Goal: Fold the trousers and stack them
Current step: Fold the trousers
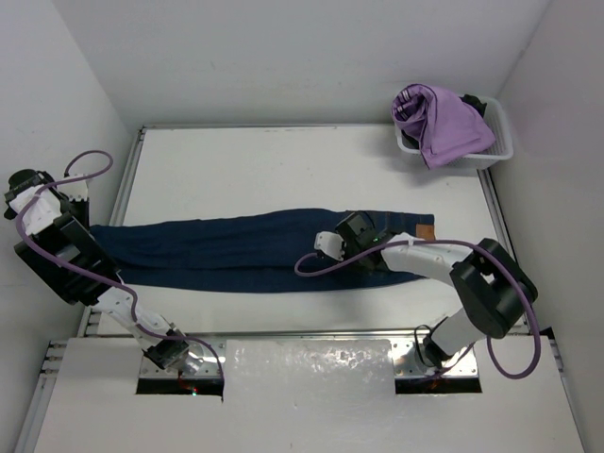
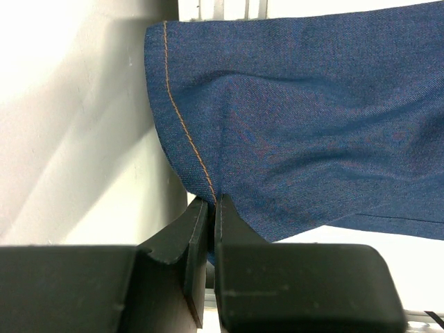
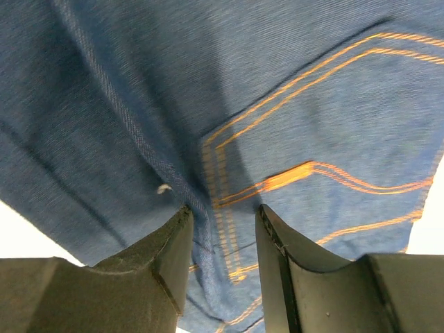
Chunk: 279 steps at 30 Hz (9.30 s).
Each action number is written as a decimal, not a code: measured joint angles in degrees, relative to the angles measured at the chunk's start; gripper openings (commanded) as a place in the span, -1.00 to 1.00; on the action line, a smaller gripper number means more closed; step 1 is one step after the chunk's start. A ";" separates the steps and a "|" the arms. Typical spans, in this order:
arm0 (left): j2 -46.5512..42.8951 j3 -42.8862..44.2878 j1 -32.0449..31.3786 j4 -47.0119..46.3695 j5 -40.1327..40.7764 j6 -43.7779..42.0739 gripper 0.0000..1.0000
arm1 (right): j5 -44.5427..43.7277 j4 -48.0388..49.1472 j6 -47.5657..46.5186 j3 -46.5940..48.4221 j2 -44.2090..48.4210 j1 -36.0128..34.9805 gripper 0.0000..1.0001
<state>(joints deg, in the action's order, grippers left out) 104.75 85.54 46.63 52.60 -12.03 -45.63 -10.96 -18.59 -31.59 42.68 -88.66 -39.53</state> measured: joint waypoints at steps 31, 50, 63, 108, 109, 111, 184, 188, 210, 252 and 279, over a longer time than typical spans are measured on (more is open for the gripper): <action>0.02 0.28 0.02 0.55 0.52 -0.48 -1.00 | -11.04 -3.65 0.26 -2.05 4.11 -0.04 -1.00; -3.50 -8.74 0.00 0.76 7.19 -2.56 -1.00 | -6.78 -13.94 -1.25 -6.10 12.72 0.07 -1.00; -1.22 -10.25 0.00 0.39 11.85 -2.45 -1.00 | -4.94 -10.88 -2.08 -10.75 12.33 2.64 -1.00; -3.04 -18.53 -11.98 -1.88 10.19 1.22 -0.15 | 11.93 -3.26 50.86 -10.64 12.48 41.53 -1.00; -2.58 -19.63 -12.13 -3.13 11.02 1.57 -0.16 | 11.34 -2.86 52.92 -10.80 9.81 42.29 -1.00; -1.55 -21.38 -12.37 -5.81 13.00 2.56 -0.16 | 10.80 -1.90 56.78 -9.11 6.97 43.54 -1.00; 12.66 -4.92 -17.46 -18.27 -3.96 28.11 -1.00 | 12.63 -1.11 64.96 4.68 3.82 70.47 0.94; 12.87 -4.66 -17.64 -17.94 -7.17 28.02 -1.00 | 12.66 -1.11 64.32 4.68 3.87 70.47 0.93; 0.76 6.03 -16.55 -8.22 -19.34 28.46 -1.00 | 4.50 -1.97 52.06 9.40 8.92 50.49 0.87; 11.06 15.26 -70.23 -29.94 -26.27 49.33 -1.00 | 10.14 0.37 54.51 9.84 10.56 40.52 0.91; 13.97 26.23 -70.47 -19.15 -22.21 38.42 -0.08 | 14.93 2.14 57.96 18.01 0.63 36.28 -0.69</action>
<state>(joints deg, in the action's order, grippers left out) 118.72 111.77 -23.83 33.45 -34.24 -7.20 3.97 -16.45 26.37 60.69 -88.03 -3.25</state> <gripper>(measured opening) 0.549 0.284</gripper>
